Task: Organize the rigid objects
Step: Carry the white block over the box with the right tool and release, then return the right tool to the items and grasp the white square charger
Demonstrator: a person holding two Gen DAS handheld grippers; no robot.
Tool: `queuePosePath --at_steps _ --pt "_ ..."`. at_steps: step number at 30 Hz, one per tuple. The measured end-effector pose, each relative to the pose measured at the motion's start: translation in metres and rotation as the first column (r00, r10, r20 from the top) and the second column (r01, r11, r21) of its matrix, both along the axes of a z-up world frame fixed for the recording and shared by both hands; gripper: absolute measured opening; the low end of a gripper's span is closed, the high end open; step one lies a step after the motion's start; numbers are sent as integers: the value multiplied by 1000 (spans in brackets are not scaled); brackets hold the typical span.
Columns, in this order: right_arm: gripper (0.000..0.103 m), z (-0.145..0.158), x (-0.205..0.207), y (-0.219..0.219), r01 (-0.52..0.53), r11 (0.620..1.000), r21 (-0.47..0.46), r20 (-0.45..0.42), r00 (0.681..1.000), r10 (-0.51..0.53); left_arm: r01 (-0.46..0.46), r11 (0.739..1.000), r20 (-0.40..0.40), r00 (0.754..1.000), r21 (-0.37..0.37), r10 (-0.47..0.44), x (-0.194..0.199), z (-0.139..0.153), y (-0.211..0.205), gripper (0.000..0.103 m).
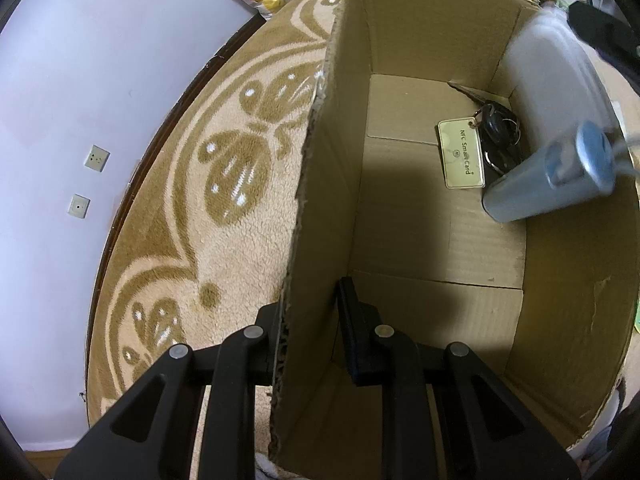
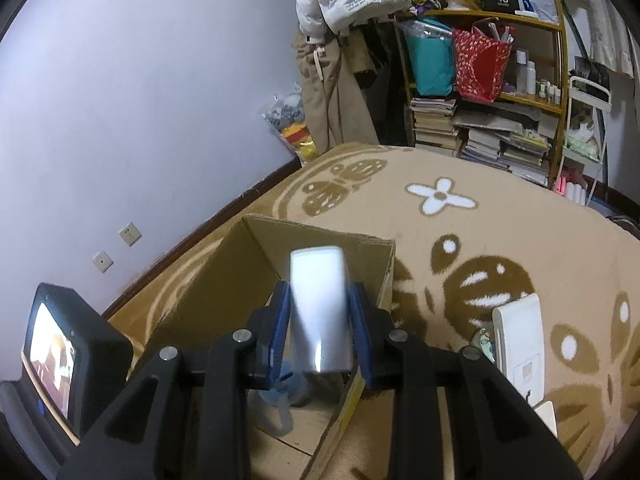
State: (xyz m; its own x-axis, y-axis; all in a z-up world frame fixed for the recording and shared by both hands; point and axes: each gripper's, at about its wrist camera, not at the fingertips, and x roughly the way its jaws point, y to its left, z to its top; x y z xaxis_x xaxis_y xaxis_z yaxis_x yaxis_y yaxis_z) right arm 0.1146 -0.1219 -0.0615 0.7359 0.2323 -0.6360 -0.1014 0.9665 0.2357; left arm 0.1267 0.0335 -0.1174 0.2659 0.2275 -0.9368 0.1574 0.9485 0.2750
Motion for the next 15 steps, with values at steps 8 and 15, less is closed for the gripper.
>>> queuePosePath --at_steps 8,15 --pt "37 19 -13 -8 21 998 -61 34 999 -19 -2 1000 2 1000 -8 2 0 2 2 20" --pt "72 19 -25 -40 111 992 -65 30 994 -109 2 1000 1 1000 -2 -2 -1 2 1 20"
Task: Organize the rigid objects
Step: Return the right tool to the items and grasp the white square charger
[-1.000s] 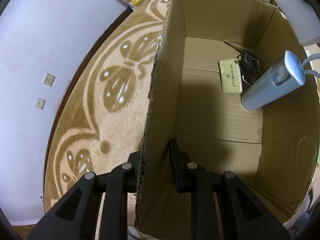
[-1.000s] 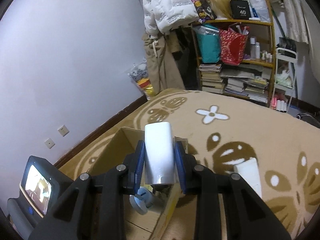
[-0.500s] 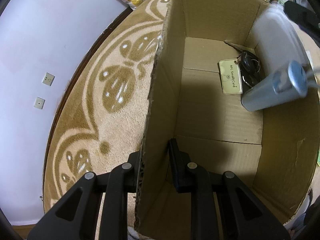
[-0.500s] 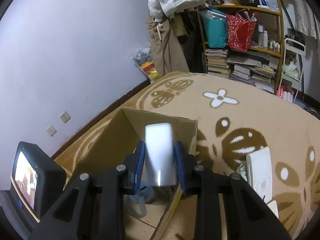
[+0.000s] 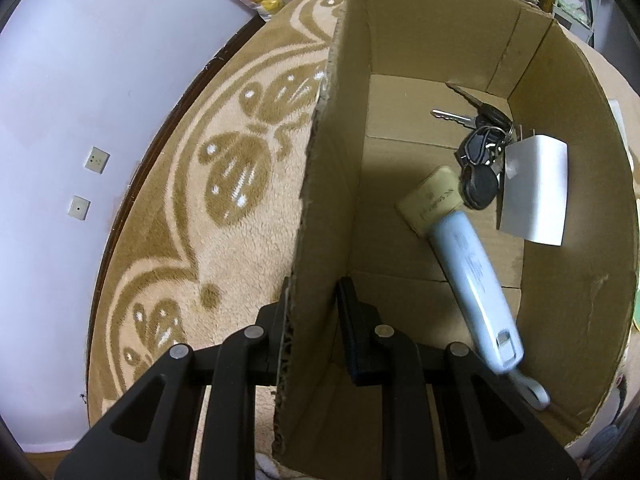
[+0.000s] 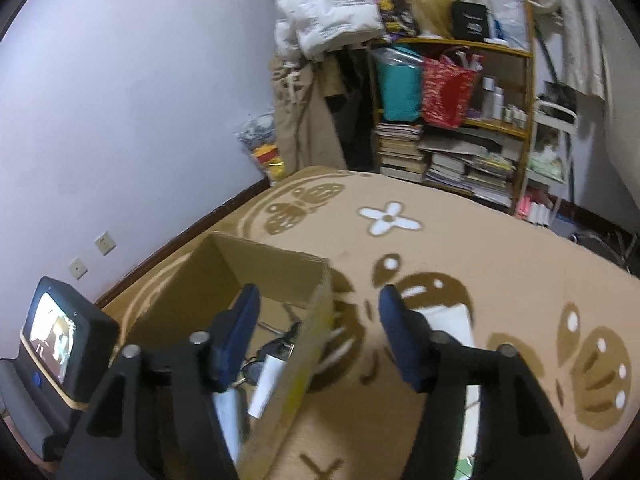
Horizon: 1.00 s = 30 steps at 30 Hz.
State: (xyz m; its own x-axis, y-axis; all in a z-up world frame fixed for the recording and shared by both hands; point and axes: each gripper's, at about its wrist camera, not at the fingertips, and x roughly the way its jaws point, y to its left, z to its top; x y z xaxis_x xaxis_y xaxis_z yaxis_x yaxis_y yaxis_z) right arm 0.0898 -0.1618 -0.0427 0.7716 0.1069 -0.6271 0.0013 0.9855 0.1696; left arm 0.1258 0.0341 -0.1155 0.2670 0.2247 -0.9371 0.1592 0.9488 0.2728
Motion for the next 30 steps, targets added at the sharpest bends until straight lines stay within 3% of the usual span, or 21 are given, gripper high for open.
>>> queuePosePath --at_steps 5,16,30 --pt "95 -9 -6 -23 80 997 -5 -28 996 -80 -1 1000 -1 1000 -2 1 0 2 0 20" --pt "96 -54 -11 -59 159 987 -24 -156 975 -161 -2 1000 -1 1000 -2 2 -1 1 0 20" --pt "96 -88 -24 -77 204 979 -12 -238 950 -201 5 1000 0 1000 5 -5 -3 0 -1 20"
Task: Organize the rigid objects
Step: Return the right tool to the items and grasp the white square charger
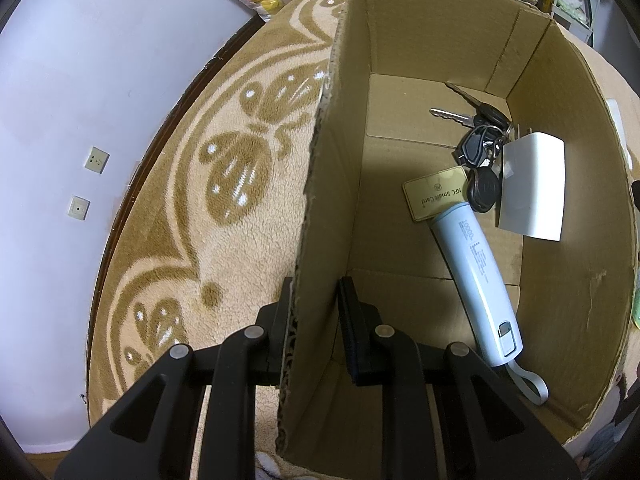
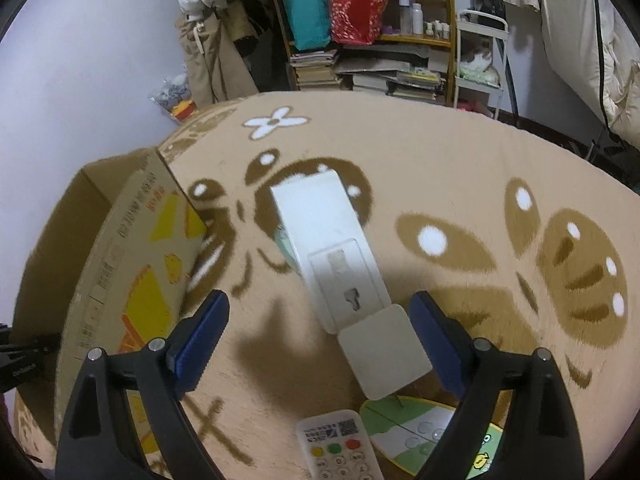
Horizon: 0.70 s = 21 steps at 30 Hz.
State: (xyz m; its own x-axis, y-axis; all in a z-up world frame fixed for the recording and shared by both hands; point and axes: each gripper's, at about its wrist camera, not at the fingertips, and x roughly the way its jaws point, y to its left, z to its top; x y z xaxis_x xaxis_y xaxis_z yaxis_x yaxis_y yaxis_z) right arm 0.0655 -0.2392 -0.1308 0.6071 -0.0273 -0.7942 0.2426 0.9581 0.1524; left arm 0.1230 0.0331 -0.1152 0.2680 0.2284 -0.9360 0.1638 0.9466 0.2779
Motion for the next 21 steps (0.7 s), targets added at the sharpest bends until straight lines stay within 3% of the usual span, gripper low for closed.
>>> queuePosePath --at_steps 7,11,21 --pt "95 -20 -2 -18 63 997 50 -67 996 -59 -1 1000 -2 1000 -4 1 0 1 0 20" --pt "80 -29 -2 -23 79 996 47 -101 992 -74 0 1000 -2 1000 1 0 1 1 1 20" --pt "60 -27 -3 -21 80 997 -1 -133 988 -79 1 1000 -1 1000 3 -1 1 1 1 20"
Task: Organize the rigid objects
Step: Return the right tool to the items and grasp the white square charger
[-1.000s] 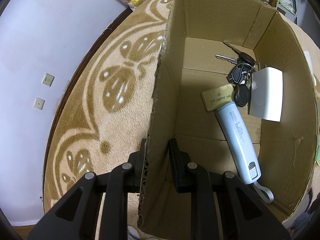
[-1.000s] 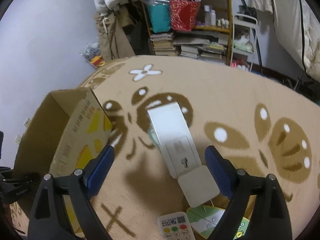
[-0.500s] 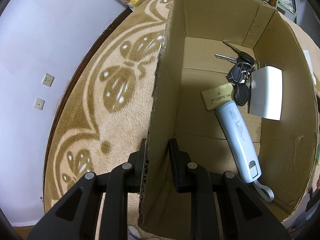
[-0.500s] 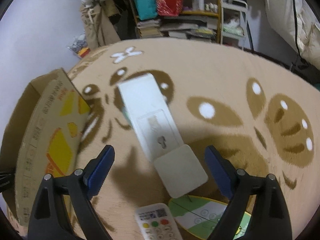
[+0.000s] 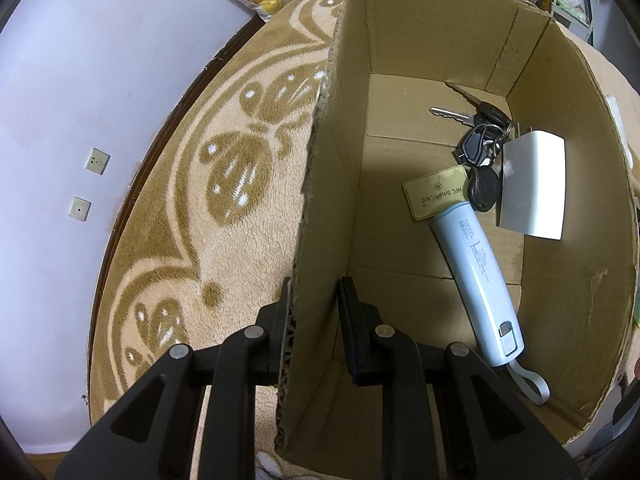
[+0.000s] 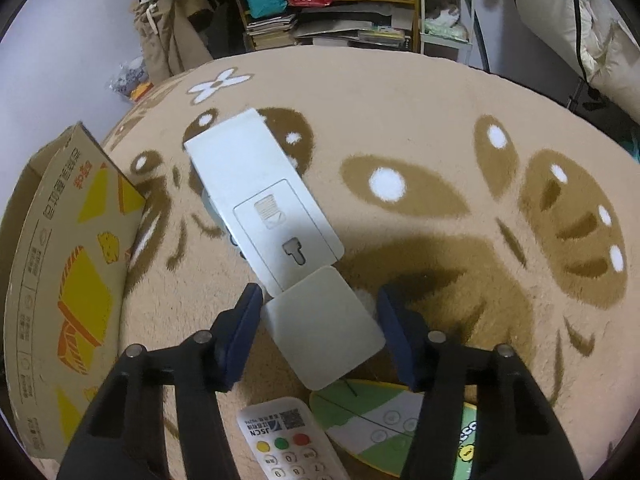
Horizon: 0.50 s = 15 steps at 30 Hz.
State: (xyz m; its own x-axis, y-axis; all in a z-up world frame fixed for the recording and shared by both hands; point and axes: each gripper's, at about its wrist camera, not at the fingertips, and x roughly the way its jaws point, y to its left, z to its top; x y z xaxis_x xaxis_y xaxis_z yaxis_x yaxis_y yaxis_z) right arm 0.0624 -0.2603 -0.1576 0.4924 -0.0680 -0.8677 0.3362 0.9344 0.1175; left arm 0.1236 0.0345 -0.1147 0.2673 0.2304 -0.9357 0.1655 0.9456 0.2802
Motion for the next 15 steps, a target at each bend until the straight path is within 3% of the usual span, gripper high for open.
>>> queuePosePath --at_steps 4,15 --pt "51 5 0 7 -22 1000 1 17 1000 22 1 1000 0 1000 1 -1 0 0 0 20" --pt "55 -2 5 13 -65 998 7 -55 996 65 0 1000 0 1000 0 0 0 0 -1 20"
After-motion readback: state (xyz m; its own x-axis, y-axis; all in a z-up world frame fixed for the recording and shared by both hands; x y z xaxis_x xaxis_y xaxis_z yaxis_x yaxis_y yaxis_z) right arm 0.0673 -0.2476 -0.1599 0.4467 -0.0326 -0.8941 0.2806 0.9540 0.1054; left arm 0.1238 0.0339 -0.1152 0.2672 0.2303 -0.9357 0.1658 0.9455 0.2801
